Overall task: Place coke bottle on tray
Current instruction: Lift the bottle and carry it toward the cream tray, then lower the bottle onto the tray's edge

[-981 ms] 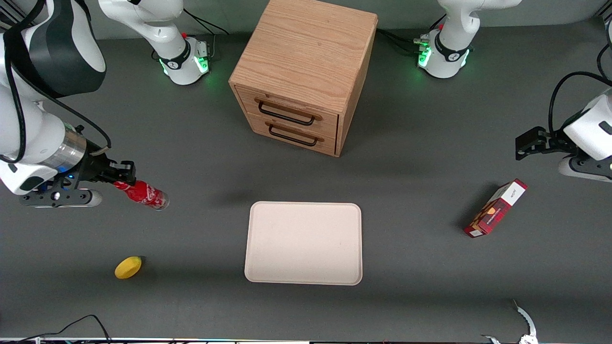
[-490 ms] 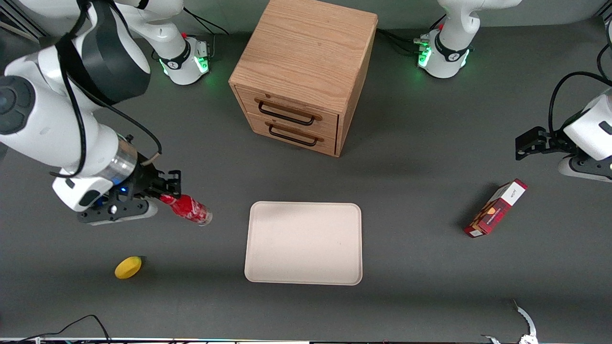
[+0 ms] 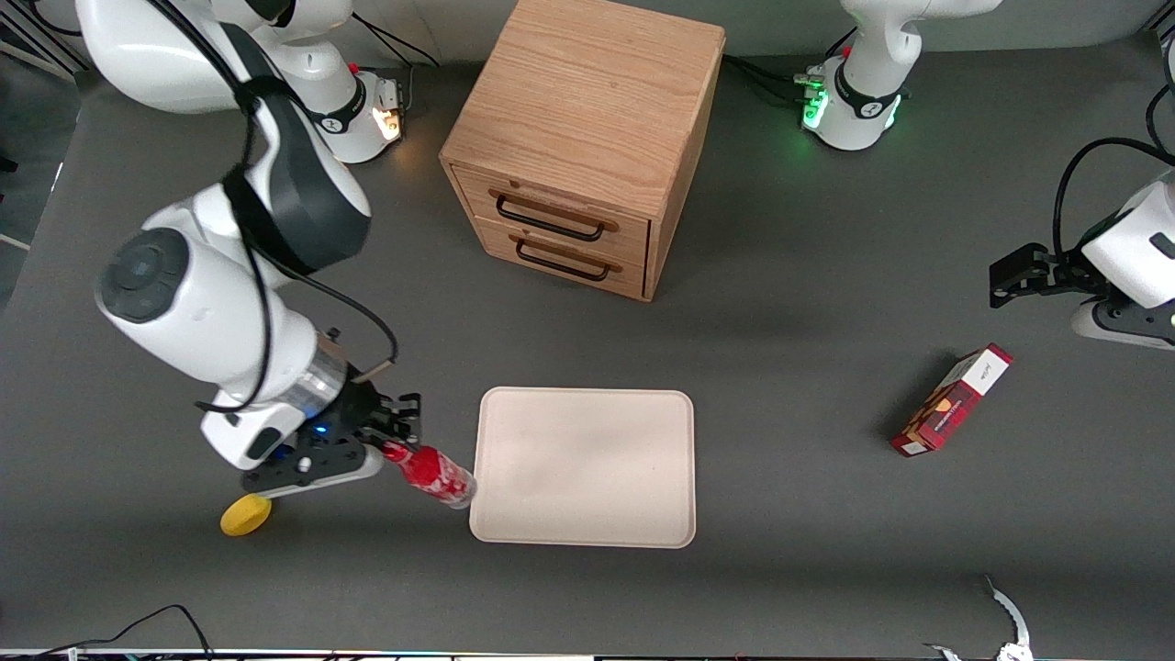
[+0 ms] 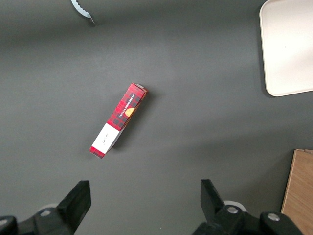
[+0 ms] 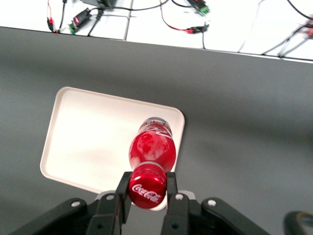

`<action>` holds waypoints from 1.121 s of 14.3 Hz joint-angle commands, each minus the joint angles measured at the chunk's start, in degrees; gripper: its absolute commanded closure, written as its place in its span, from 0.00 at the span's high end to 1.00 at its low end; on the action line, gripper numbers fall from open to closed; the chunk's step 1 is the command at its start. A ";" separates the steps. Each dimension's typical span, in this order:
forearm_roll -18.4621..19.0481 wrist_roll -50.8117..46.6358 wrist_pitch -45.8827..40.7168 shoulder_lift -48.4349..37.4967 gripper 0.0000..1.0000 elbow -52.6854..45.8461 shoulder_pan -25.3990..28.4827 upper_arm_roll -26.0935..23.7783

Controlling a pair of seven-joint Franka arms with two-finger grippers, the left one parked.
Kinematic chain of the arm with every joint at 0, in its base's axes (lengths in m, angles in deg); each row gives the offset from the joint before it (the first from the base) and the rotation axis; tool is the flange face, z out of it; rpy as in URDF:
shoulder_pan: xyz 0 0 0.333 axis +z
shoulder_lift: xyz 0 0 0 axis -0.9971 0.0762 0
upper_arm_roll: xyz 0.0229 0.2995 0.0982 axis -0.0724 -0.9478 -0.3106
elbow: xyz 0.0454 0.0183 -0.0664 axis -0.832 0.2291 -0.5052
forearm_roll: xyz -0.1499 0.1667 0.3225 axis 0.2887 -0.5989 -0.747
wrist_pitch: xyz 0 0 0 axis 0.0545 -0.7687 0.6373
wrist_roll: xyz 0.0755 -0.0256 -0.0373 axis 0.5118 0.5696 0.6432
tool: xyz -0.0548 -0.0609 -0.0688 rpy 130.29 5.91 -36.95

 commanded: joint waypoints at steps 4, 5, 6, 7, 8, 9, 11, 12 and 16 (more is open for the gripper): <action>-0.05 -1.23 8.30 6.70 0.00 -3.74 6.26 7.41; -0.05 -1.41 9.70 7.85 0.00 -3.74 6.79 7.59; -0.14 -1.49 10.76 8.73 0.00 -3.74 6.79 7.59; -0.23 -1.50 11.21 9.52 0.00 -3.74 6.79 7.50; -0.23 -1.41 11.30 9.96 0.00 -3.74 6.88 7.59; -0.14 -1.41 11.30 10.66 0.00 -3.66 7.49 7.59; -0.14 -1.41 11.30 11.72 0.00 -3.57 7.76 7.59; -0.14 -1.41 11.30 12.42 0.00 -3.57 7.85 7.59; -0.05 -1.58 10.78 13.13 0.05 -2.69 8.37 7.68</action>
